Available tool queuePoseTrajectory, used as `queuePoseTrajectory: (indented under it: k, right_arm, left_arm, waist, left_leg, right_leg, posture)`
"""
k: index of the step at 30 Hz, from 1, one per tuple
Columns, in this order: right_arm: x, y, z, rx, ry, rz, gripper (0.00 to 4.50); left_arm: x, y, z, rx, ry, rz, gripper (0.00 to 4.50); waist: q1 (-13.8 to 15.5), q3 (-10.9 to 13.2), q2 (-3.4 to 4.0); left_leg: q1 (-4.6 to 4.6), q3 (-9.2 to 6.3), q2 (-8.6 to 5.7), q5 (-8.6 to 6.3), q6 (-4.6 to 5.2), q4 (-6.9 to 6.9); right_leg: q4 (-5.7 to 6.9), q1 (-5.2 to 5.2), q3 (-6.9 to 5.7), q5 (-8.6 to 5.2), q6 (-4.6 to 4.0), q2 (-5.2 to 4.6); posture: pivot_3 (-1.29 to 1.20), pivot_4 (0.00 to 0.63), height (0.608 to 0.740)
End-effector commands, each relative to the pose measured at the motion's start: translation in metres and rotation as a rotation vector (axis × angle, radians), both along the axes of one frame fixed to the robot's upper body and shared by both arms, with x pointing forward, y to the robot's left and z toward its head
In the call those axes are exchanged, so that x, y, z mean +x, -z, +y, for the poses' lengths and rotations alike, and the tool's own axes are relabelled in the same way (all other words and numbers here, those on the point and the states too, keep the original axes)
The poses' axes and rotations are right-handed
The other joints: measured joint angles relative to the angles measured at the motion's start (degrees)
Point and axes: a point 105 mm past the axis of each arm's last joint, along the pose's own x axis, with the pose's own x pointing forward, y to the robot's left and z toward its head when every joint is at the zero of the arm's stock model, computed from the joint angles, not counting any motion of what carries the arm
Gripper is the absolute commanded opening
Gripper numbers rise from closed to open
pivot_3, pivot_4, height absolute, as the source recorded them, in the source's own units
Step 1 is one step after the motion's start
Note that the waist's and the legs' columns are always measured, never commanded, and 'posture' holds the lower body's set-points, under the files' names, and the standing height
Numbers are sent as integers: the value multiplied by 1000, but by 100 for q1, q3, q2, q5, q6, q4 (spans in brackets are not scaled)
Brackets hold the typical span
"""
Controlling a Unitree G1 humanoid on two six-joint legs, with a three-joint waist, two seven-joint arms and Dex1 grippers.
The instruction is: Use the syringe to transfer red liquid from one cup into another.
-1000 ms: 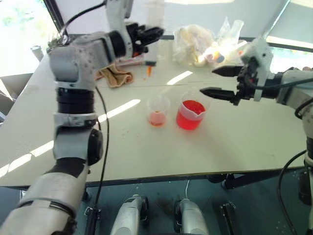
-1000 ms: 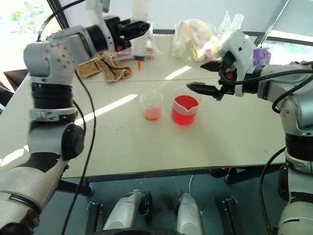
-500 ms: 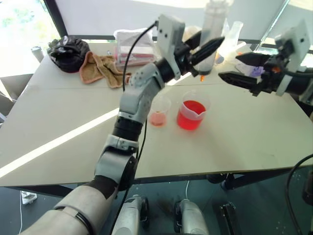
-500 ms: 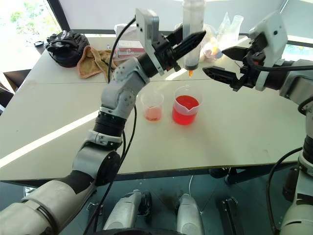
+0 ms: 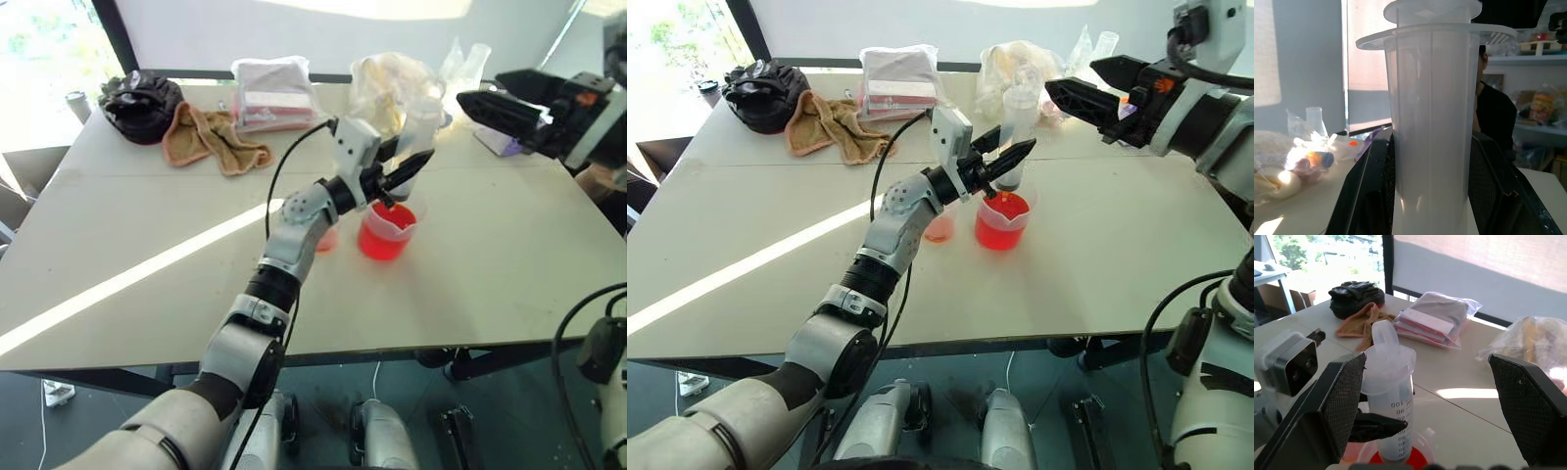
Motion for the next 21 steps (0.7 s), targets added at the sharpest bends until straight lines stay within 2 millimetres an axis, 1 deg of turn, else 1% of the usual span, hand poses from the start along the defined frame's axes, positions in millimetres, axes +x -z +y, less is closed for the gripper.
queuePoseTrajectory:
  k: [1, 7, 12, 21]
  right_arm:
    - [-3, -7, 5, 14, 30, -50, 4192]
    - [3, 12, 12, 13, 64, -18, 4192]
    - [5, 24, 19, -13, 80, 1, 4192]
    - [10, 35, 17, -27, 136, 25, 4192]
  left_arm:
    - [-6, 4, -5, 13, 5, -31, 1405]
    - [-3, 20, -3, 50, -17, -8, 1405]
    - [-2, 20, -4, 56, -30, -16, 1405]
    - [-3, 23, -5, 66, -31, -16, 1405]
  waist:
    - [-2, 0, 0]
    - [10, 0, 1]
    - [0, 0, 1]
    - [3, 0, 1]
  left_leg:
    - [-1, 0, 0, 0, 0, 0]
    - [-1, 0, 0, 4, 9, 0]
    - [-1, 0, -1, 2, 12, 0]
    - [-1, 0, 0, -6, 26, 0]
  right_leg:
    - [1, -2, 0, 0, 0, 0]
    - [1, 0, -1, 0, 1, 4]
    - [1, 0, -1, 1, 1, 11]
    - [1, 0, -1, 0, 1, 15]
  posture:
    - [0, 150, 740]
    - [0, 150, 740]
    - [0, 150, 740]
    - [0, 150, 740]
